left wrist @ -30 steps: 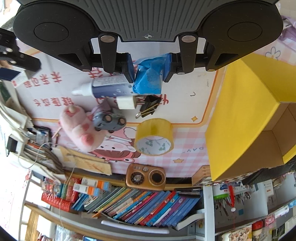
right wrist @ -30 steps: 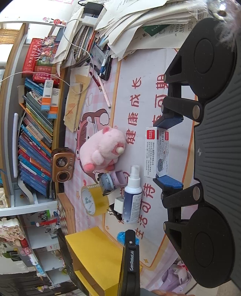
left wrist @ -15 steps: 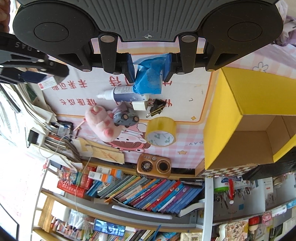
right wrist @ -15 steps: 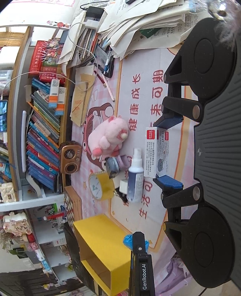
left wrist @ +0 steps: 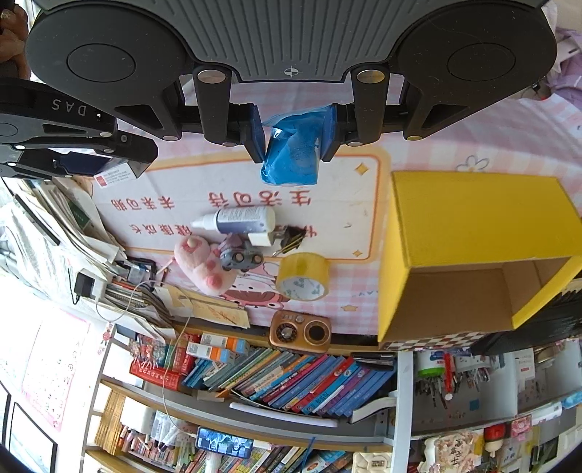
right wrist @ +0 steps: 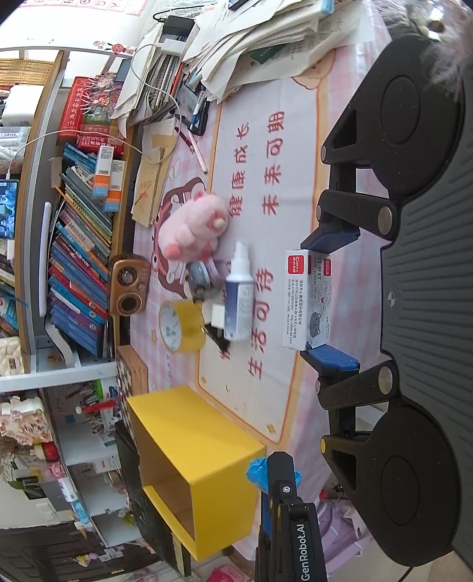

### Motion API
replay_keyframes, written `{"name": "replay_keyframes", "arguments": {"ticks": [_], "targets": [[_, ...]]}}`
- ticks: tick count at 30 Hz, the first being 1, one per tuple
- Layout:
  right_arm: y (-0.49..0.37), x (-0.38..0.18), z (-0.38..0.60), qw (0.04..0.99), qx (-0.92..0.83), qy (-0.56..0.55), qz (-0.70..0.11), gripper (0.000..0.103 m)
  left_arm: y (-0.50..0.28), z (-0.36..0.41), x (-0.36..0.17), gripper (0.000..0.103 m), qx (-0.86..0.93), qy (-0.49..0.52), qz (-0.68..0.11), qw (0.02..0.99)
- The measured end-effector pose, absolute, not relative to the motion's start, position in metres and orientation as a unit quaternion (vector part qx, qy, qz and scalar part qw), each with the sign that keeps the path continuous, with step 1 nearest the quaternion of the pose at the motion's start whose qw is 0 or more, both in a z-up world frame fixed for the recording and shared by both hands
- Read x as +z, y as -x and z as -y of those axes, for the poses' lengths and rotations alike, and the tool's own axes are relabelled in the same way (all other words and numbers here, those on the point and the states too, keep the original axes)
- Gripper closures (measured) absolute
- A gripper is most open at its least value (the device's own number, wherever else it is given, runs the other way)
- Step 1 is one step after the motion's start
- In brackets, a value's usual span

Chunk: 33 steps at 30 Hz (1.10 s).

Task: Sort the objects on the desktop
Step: 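Carry the blue packet and medicine box in both tools toward the yellow box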

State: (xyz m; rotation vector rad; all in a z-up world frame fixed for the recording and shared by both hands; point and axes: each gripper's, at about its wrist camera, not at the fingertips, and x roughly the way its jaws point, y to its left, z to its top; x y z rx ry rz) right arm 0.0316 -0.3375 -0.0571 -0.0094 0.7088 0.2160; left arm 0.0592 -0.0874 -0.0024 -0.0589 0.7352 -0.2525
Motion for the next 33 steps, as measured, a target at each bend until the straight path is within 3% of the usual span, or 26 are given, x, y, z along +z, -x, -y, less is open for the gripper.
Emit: {"name": "replay_keyframes", "arguments": {"ticks": [33], "targets": [[0.025,-0.063,0.208,0.917,0.179,0.026,-0.355,0.051,0.022,-0.027,-0.004,0.073,-0.077,0.041,-0.346,0.934]]}}
